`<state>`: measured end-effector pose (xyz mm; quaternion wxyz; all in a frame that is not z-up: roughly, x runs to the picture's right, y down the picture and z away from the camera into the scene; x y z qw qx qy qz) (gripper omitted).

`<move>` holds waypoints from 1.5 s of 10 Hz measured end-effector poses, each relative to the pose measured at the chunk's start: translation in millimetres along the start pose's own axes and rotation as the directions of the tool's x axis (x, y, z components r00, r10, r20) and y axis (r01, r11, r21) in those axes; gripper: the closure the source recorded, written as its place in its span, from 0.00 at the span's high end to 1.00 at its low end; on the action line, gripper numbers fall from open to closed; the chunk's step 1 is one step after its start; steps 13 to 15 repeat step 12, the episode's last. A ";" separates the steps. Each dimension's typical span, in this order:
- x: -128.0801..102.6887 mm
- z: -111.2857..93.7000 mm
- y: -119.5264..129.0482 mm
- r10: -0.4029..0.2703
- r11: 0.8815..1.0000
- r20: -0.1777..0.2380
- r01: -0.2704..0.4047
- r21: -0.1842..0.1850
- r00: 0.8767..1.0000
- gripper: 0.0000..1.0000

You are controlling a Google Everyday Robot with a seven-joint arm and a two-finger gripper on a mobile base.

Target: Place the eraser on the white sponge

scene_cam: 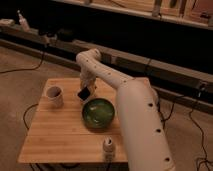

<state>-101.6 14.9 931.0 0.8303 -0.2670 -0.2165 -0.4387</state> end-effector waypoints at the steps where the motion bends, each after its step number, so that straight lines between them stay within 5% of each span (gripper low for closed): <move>1: 1.3 0.9 1.4 0.012 1.000 -0.015 -0.013 -0.011 1.000 0.23; 3: 3.4 2.7 2.9 0.043 0.999 -0.037 -0.043 -0.018 0.998 0.42; 5: -3.4 6.0 3.5 0.077 0.997 -0.010 -0.077 -0.020 0.997 0.66; 7: -6.5 7.6 6.7 0.093 0.995 0.015 -0.093 -0.028 0.996 0.79; 15: -5.4 4.1 13.9 0.098 0.994 0.044 -0.095 -0.061 0.994 0.80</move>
